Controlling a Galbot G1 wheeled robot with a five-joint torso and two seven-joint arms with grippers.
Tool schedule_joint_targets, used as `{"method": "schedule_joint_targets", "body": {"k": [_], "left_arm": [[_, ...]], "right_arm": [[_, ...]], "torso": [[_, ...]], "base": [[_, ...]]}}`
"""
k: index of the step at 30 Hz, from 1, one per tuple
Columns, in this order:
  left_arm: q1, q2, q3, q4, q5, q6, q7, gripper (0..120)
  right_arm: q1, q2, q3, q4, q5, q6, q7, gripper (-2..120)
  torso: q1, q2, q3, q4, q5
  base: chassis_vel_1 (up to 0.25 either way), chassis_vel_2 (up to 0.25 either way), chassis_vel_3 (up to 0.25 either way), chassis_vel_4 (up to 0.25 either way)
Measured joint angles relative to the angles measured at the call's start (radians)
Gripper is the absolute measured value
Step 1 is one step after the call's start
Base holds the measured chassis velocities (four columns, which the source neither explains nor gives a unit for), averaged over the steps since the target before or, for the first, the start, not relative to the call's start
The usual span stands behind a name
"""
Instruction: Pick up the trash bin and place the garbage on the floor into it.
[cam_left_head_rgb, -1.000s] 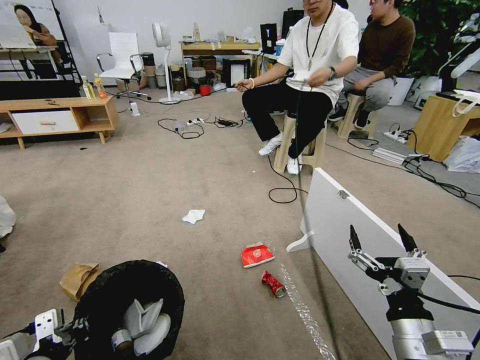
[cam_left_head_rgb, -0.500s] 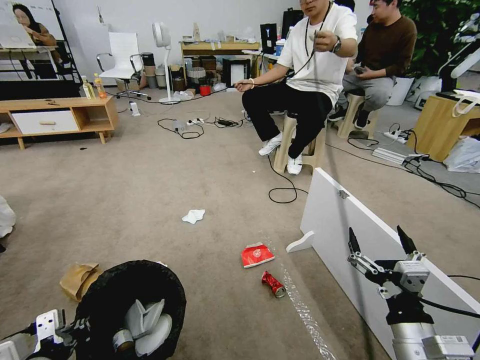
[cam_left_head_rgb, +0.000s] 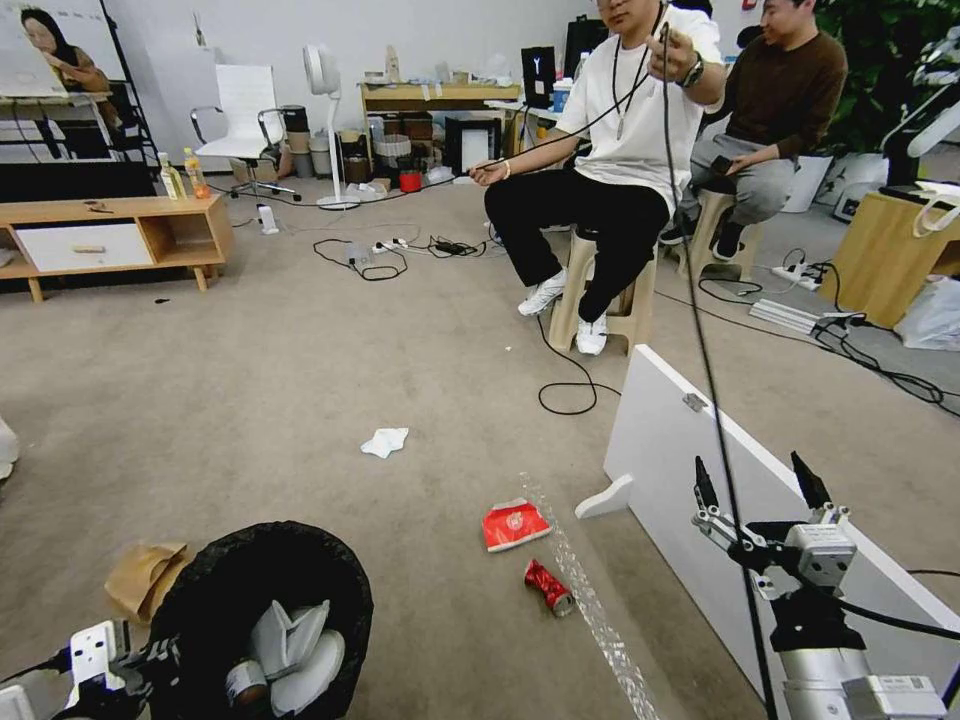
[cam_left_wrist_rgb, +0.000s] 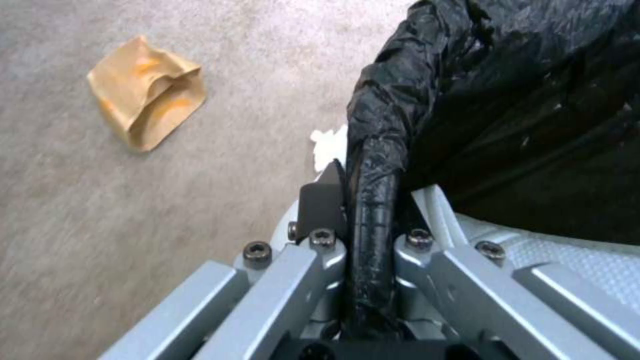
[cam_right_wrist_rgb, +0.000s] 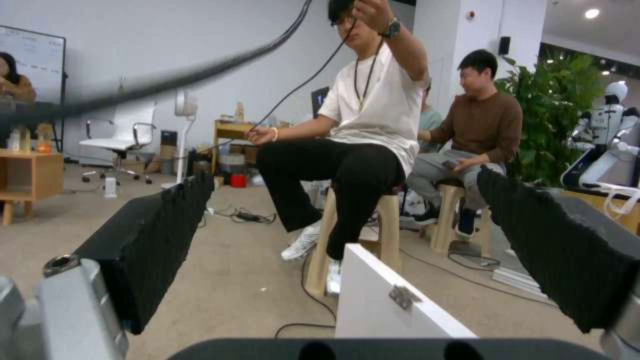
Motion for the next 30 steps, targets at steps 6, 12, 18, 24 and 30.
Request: {"method": "schedule_joint_targets", "body": {"k": [6,12,18,24,30], "left_arm": [[-0.003,0.000,-0.002,0.005,-0.003,0.000,-0.003,3],[-0.005,0.004,-0.039,0.031,-0.009,0.000,-0.015,3],[-0.021,0.002,-0.112,0.044,-0.044,0.000,-0.036,3],[-0.030,-0.007,-0.165,0.042,-0.076,0.000,-0.059,3],[-0.036,-0.009,-0.199,0.034,-0.093,0.000,-0.067,3]], "right_arm": [[0.004,-0.003,0.000,-0.005,-0.001,0.006,-0.002,100],[0.012,-0.007,-0.001,-0.015,-0.001,0.015,-0.009,100],[0.018,-0.015,-0.002,-0.020,0.007,0.017,-0.010,100],[0.024,-0.019,-0.002,-0.025,0.013,0.017,-0.010,100],[0.029,-0.023,-0.003,-0.027,0.017,0.017,-0.009,100]], "torso": [[0.000,0.000,0.000,0.0000,0.0001],[0.000,0.000,0.000,0.0000,-0.0001],[0.000,0.000,0.000,0.0000,0.0000],[0.000,0.000,0.000,0.0000,0.0000],[0.000,0.000,0.000,0.0000,0.0000]], "base": [[-0.159,0.152,0.155,-0.164],[-0.071,0.053,0.062,-0.059],[0.000,0.000,0.000,0.000],[0.000,0.000,0.000,0.000],[0.000,0.000,0.000,0.000]]}}
